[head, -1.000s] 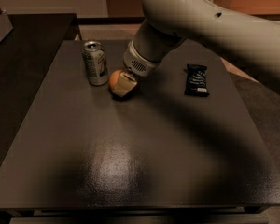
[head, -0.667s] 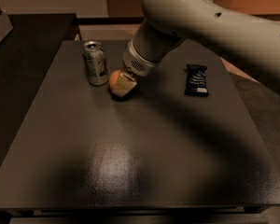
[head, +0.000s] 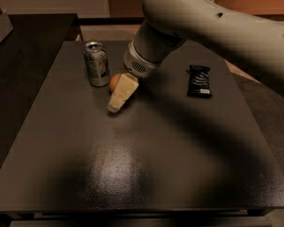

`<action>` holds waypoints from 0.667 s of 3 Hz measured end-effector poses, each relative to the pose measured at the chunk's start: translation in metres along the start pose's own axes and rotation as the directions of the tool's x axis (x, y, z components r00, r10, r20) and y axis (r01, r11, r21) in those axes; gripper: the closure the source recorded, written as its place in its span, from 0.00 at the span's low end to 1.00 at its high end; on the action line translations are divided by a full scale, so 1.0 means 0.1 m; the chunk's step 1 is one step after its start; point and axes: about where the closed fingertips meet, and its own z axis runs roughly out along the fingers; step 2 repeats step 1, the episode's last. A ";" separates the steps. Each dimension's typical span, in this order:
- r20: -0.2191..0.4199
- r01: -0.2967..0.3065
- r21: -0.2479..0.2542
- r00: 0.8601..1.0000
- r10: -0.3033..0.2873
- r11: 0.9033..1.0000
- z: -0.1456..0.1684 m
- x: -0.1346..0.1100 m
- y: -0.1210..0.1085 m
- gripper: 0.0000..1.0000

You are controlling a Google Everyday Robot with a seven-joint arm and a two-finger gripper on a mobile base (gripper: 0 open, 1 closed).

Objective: Move orange near 7up can

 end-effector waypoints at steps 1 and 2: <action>0.000 0.000 0.000 1.000 0.000 1.000 0.00 0.00 0.00 0.00; 0.000 0.000 0.000 1.000 0.000 1.000 0.00 0.00 0.00 0.00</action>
Offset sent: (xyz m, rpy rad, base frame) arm 0.0000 0.0000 0.0000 0.0000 0.0000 0.0000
